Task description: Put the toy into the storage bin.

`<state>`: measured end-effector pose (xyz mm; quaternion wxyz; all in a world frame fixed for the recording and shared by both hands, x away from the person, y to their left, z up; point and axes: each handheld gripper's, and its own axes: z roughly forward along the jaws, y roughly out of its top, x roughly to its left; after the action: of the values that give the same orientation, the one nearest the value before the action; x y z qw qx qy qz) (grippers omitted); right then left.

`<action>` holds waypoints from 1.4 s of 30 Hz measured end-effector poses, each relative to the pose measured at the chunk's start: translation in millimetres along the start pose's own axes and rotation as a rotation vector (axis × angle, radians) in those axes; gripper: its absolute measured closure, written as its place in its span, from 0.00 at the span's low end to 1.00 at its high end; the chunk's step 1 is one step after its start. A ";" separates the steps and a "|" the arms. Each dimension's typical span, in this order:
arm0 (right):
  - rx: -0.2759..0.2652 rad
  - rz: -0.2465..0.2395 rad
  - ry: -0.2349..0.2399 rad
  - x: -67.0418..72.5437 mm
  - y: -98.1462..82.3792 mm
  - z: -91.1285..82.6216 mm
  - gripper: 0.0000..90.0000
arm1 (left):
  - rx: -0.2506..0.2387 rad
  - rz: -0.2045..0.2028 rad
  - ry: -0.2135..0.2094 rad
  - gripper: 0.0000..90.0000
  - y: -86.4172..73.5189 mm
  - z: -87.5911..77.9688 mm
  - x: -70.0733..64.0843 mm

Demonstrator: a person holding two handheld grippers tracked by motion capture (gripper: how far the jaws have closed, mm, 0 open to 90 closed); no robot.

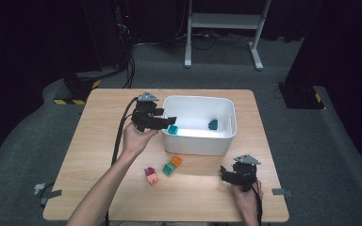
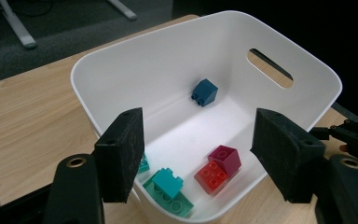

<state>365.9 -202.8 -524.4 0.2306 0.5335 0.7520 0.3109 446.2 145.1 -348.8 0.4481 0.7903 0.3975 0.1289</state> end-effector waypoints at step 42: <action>0.000 0.000 0.000 0.0 0.0 0.0 0.19 | 0.053 -0.062 0.028 0.35 -118.1 -38.2 -0.1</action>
<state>365.9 -202.8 -524.4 0.2303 0.5336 0.7519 0.3111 364.2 201.5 -422.9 0.4252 0.7872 0.4314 0.1156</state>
